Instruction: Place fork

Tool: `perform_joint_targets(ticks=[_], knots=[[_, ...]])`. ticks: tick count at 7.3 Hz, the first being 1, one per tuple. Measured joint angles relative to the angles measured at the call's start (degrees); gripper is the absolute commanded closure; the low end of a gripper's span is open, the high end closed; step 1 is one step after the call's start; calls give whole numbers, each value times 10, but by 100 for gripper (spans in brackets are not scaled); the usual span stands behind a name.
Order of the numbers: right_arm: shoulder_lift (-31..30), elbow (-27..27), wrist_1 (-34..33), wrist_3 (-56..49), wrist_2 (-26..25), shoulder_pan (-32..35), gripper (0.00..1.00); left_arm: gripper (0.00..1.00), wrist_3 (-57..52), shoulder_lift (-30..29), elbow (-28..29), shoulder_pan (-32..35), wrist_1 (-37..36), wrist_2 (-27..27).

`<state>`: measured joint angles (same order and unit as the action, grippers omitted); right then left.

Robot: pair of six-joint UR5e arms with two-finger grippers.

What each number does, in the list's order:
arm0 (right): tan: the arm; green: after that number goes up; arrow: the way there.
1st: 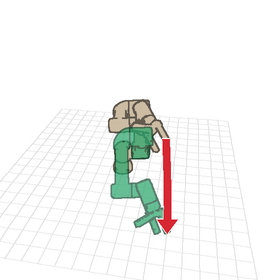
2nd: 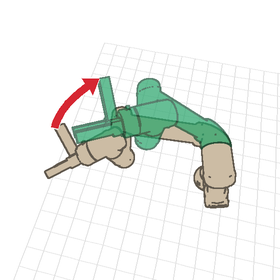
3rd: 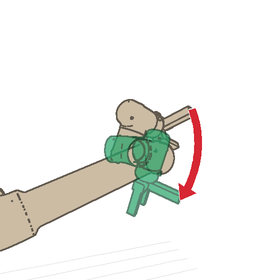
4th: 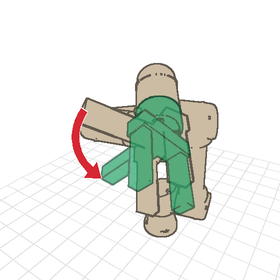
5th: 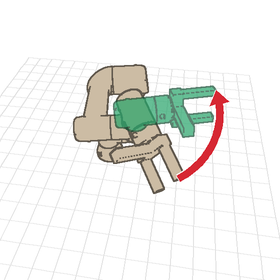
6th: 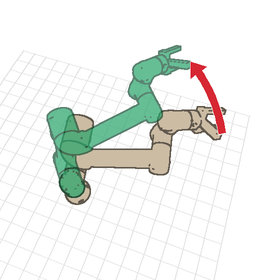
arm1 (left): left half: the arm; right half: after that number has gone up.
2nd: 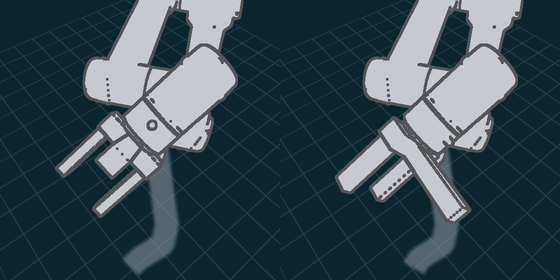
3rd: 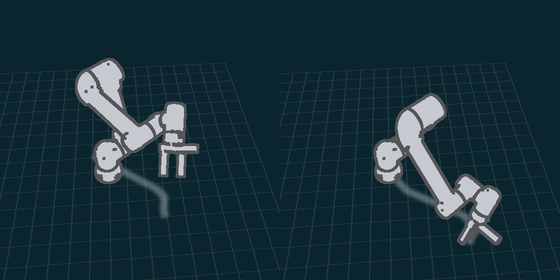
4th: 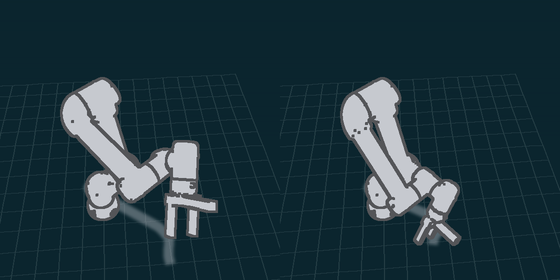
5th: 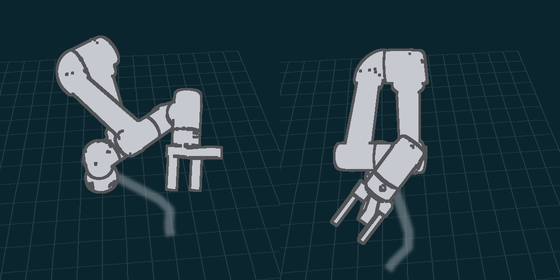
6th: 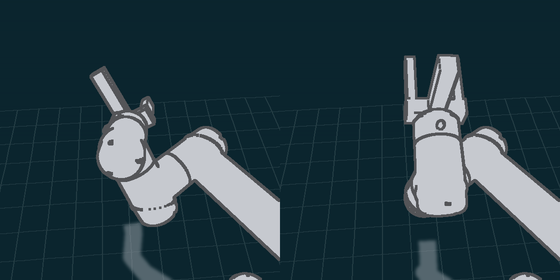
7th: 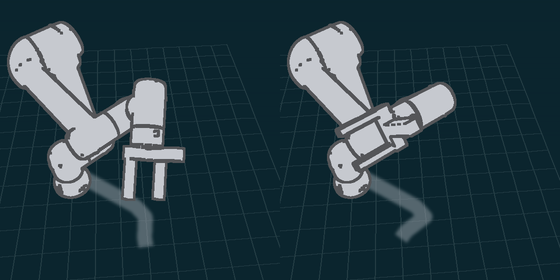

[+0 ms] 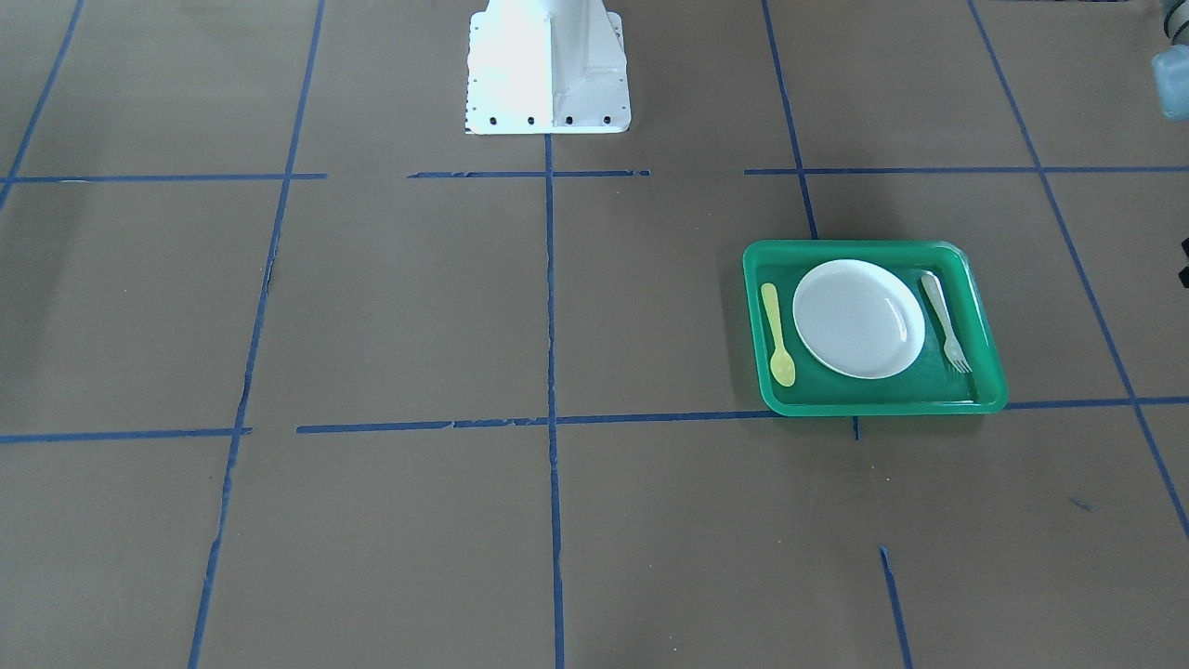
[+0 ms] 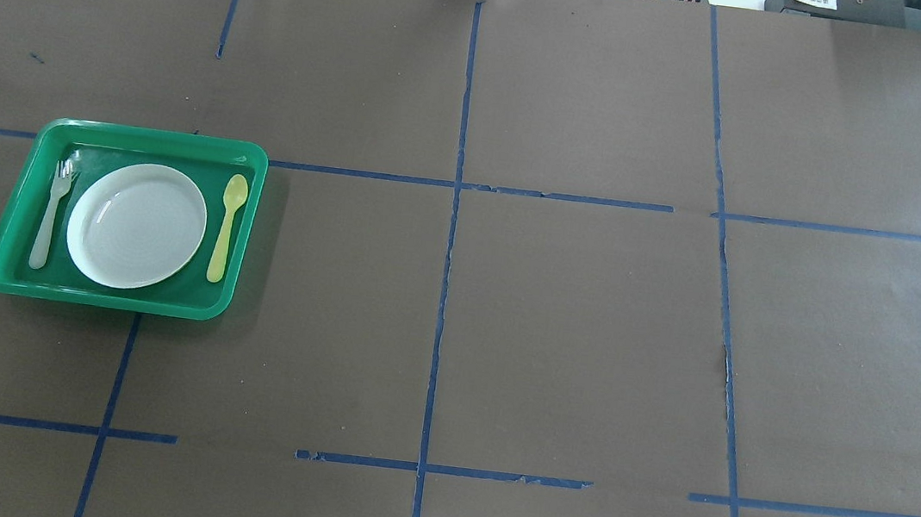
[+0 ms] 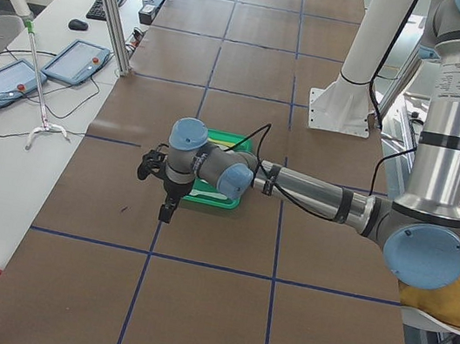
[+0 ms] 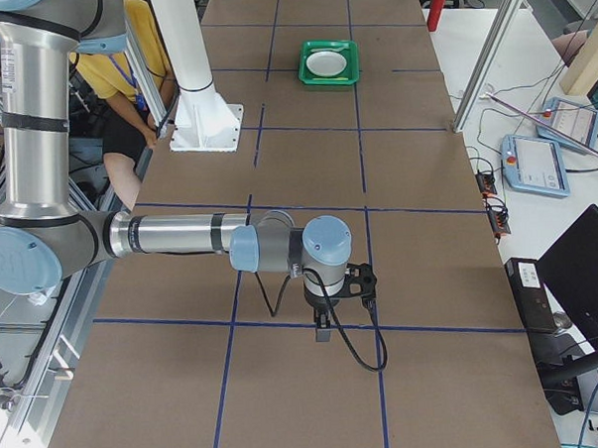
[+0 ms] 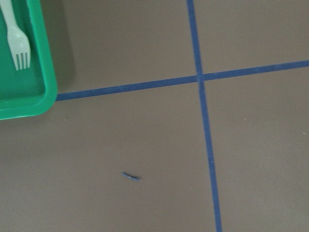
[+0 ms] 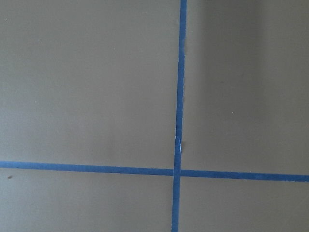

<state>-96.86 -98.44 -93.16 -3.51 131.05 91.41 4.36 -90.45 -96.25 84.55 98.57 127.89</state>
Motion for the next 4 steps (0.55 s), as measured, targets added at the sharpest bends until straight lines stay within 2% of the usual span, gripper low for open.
perform_joint_targets(ticks=[2, 4], knots=[[0, 0, 0, 0, 0, 0, 0, 0, -120, -8, 30, 80, -69, 27], [0, 0, 0, 0, 0, 0, 0, 0, -146, -11, 36, 109, -118, 34]])
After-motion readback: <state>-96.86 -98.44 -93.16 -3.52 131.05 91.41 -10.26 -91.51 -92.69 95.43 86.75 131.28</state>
